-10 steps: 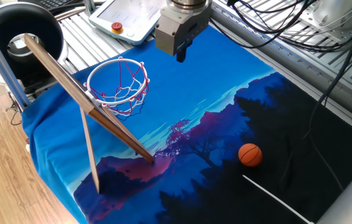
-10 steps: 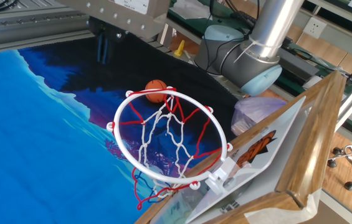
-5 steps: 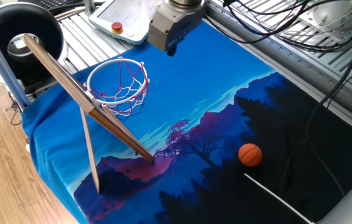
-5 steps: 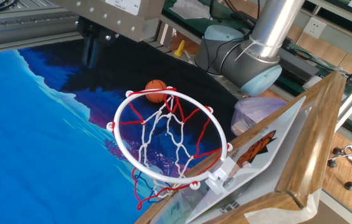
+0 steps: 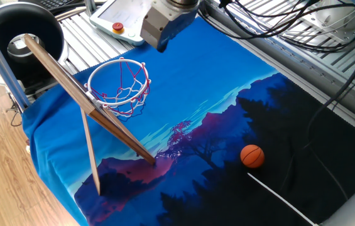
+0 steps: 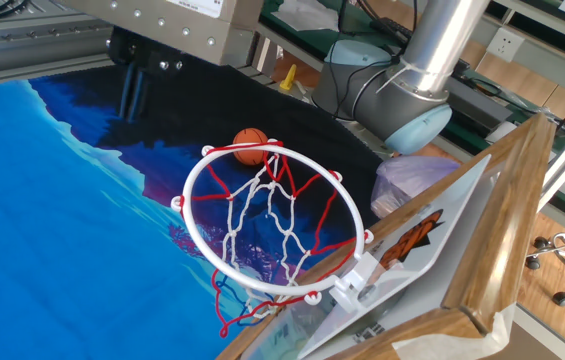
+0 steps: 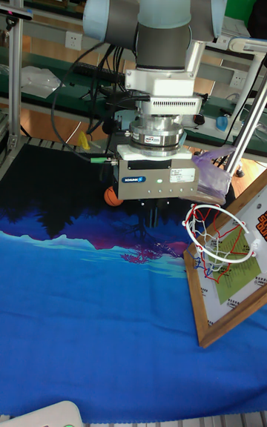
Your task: Grab a basketball, release it and shoot it into the basket
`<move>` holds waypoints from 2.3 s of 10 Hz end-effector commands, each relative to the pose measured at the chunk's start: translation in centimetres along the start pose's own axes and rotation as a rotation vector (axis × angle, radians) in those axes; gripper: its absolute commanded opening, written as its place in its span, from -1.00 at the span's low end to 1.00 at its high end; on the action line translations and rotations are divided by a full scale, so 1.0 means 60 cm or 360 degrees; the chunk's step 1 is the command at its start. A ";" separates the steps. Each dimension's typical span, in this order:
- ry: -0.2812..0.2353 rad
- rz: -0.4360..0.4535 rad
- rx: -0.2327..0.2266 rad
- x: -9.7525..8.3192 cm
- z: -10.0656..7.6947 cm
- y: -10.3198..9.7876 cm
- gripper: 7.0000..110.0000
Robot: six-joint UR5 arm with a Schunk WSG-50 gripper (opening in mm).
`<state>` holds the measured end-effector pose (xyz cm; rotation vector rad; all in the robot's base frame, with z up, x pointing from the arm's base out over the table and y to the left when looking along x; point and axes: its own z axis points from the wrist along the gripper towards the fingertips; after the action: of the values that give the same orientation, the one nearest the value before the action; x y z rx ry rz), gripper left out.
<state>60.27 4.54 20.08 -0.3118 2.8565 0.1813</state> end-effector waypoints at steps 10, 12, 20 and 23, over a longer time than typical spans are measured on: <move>0.0721 -0.0010 0.0011 0.449 0.089 -0.018 -1.00; 0.0767 -0.0003 0.0039 0.454 0.082 -0.023 -1.00; 0.0432 0.0171 -0.0064 0.371 0.114 0.010 -1.00; 0.0746 -0.0094 -0.0034 0.526 0.083 -0.011 -1.00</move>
<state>36.97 -0.68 6.65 -0.2950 3.2150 0.1061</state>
